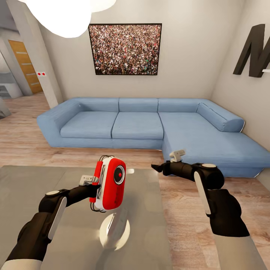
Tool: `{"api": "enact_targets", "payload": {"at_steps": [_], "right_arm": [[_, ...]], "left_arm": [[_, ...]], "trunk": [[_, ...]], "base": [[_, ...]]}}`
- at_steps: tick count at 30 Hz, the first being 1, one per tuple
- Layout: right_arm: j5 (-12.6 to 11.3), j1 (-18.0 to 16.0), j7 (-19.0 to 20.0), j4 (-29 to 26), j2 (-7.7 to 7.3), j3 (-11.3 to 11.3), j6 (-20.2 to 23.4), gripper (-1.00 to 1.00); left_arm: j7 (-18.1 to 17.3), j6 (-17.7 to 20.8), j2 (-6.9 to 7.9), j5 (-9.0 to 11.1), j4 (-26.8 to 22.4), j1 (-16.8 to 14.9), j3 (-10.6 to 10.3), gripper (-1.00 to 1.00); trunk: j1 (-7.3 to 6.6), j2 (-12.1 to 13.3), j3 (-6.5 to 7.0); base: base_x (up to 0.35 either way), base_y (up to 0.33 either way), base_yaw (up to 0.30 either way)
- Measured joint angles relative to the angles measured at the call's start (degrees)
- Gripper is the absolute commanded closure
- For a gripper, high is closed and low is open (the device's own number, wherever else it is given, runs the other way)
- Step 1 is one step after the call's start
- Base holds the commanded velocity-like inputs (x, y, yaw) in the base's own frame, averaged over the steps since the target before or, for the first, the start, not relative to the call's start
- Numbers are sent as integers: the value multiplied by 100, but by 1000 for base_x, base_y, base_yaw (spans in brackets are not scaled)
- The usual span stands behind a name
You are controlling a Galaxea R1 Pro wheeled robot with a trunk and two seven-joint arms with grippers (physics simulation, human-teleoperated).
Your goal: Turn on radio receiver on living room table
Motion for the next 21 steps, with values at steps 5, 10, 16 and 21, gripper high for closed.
{"api": "enact_targets", "payload": {"at_steps": [5,10,16,21], "right_arm": [[-4,78,233,0,4,147,0,-100],[-21,120,445,3,7,162,0,-100],[-36,149,747,9,4,849,0,-100],[-35,153,755,9,16,1183,0,-100]], "left_arm": [[-1,0,0,-1,2,0,-7,100],[0,-1,-5,-2,8,0,-18,100],[-1,0,-22,0,42,0,-30,100],[0,-10,-40,5,46,0,-33,100]], "trunk": [[0,0,0],[0,0,0],[0,0,0],[0,0,0]], "base": [[0,0,0],[0,0,0],[0,0,0],[0,0,0]]}}
